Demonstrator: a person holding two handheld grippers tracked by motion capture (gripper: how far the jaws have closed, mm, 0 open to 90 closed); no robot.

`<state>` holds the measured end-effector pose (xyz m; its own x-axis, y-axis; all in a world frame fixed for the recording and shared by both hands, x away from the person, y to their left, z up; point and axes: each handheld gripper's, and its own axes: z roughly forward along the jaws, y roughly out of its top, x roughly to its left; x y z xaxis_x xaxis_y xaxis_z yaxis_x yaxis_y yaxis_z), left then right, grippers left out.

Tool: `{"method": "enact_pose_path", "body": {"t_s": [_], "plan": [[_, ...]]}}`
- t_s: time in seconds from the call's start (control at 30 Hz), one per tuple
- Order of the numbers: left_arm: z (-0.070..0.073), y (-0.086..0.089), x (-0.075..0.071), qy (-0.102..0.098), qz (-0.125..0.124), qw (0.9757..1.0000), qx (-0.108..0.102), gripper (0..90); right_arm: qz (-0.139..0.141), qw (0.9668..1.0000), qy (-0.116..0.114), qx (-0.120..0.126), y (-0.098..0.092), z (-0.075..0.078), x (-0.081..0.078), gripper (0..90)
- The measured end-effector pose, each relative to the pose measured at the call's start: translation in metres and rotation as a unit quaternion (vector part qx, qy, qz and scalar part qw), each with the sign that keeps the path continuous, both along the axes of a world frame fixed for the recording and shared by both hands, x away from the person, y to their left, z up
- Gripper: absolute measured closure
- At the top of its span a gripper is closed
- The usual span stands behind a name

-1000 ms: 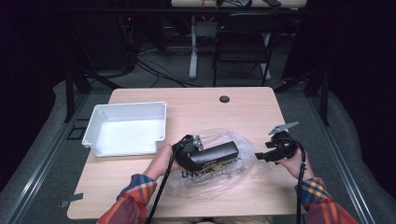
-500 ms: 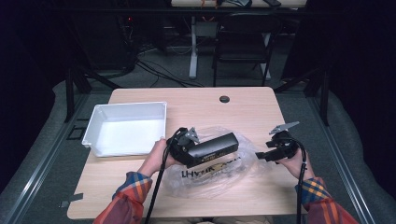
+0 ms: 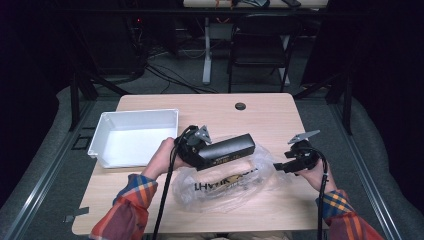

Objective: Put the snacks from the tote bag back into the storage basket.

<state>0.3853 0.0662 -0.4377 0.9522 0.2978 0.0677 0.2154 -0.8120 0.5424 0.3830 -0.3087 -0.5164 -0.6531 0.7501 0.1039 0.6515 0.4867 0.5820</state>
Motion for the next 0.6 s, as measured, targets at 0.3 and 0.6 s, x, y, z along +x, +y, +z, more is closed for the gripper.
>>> {"method": "enact_pose_path", "body": {"t_s": [0.3, 0.6], "plan": [[0.018, 0.018, 0.006, -0.001, -0.011, 0.9999, 0.007, 43.5, 0.0, 1.0, 0.0, 0.0, 0.0, -0.001, 0.0, 26.4], [0.029, 0.04, 0.009, -0.006, -0.012, 0.9999, 0.008, 43.5, 0.001, 1.0, 0.003, 0.001, 0.001, -0.002, 0.001, 26.4]]}}
